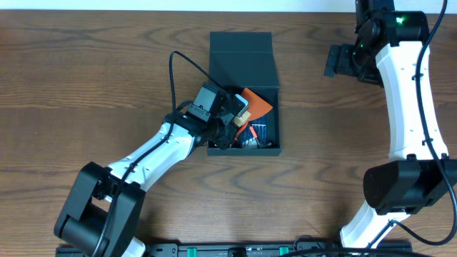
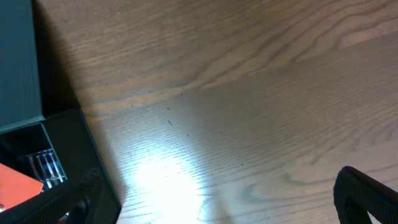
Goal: Pack container
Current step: 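Lower the scraper into the box and open the left gripper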
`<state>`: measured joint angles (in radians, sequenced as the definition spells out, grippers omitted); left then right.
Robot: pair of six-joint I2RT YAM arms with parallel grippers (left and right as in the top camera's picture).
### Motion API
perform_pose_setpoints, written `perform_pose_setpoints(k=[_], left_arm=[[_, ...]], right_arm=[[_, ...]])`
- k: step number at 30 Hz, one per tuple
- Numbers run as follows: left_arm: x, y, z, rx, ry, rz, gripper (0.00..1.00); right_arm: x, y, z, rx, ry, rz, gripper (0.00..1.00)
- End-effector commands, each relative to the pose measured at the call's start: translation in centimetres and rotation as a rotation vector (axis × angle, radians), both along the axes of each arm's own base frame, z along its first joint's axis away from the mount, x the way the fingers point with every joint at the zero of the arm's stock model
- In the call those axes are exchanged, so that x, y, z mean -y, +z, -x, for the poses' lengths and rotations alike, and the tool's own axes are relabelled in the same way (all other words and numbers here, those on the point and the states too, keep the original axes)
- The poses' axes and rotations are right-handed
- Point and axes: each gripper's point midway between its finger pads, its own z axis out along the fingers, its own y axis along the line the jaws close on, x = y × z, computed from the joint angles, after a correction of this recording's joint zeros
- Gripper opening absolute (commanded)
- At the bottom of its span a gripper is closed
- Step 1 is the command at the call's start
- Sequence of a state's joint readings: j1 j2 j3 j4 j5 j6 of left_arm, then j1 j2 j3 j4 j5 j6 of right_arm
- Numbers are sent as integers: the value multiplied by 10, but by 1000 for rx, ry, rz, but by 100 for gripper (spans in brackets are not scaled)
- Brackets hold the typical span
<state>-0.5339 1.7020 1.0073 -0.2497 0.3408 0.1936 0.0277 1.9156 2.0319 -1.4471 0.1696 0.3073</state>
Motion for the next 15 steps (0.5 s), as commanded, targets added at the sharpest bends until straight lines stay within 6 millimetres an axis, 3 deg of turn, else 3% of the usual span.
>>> perform_pose_setpoints(k=[1,13,15], left_arm=[[4,2,-3,23,-32,1,6],[4,2,-3,22,-32,1,6],[4,2,-3,22,-31,1,9]], right_arm=[[2,8,-1,25,-17,5,99],[2,8,-1,25,-17,5,99],[2,8,-1,25,-17,5,99]])
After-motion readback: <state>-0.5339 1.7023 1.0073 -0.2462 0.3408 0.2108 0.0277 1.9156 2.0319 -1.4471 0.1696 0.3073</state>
